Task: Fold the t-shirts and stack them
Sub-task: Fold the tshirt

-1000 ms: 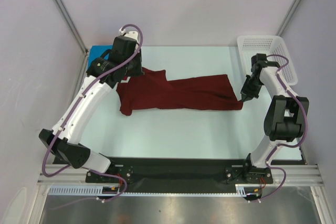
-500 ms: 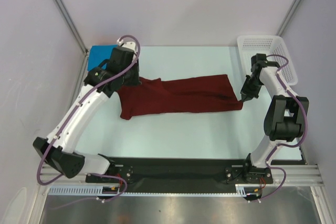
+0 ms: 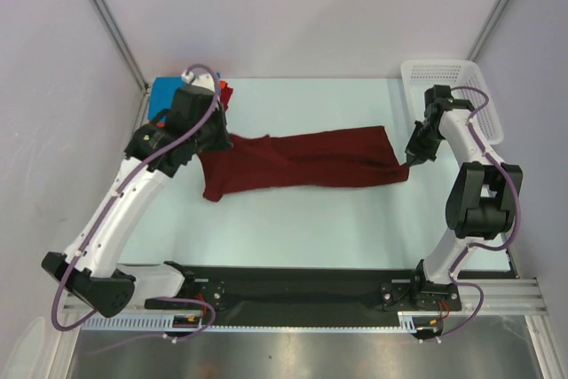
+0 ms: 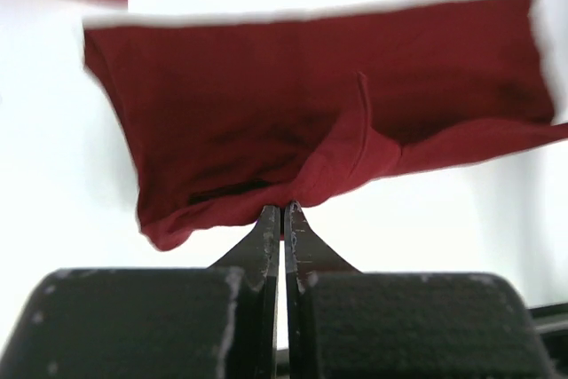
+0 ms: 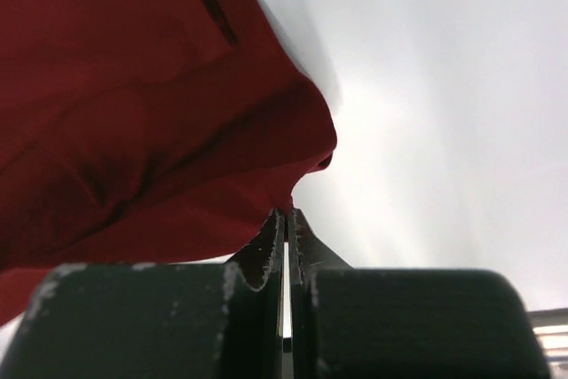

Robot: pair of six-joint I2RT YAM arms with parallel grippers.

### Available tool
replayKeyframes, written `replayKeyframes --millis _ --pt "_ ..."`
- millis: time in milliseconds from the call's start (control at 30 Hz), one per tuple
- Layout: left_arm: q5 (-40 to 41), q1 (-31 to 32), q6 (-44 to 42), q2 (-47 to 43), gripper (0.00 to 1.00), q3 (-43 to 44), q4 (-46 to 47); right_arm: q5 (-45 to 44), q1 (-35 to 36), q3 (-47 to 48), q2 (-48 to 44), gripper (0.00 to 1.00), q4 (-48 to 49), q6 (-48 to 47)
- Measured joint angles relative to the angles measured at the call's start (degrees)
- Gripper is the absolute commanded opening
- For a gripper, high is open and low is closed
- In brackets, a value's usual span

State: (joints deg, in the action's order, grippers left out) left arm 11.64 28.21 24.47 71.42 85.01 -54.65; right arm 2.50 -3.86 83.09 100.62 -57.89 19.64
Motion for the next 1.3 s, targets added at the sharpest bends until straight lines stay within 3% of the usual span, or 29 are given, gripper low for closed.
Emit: replayKeyframes --millis 200,433,900,1300 --pt "1.5 0.0 -1.0 0.4 0.00 14.9 1.6 1.0 0.4 9.1 -1.8 0.00 -1.8 1.2" --pt "3.4 0.0 -4.6 -1.3 0.00 23.4 6.7 2.6 0.5 20.6 -9.1 0.00 -2.6 3.4" --pt "5.9 0.0 -14.1 -5.3 0.00 40.4 18.2 6.1 1.0 52.6 -13.6 0.00 -8.5 5.7" --pt "4.5 0.0 -14.6 -8.5 0.00 46.6 20.3 8.6 1.0 55.5 -21.6 0.00 -8.0 5.9"
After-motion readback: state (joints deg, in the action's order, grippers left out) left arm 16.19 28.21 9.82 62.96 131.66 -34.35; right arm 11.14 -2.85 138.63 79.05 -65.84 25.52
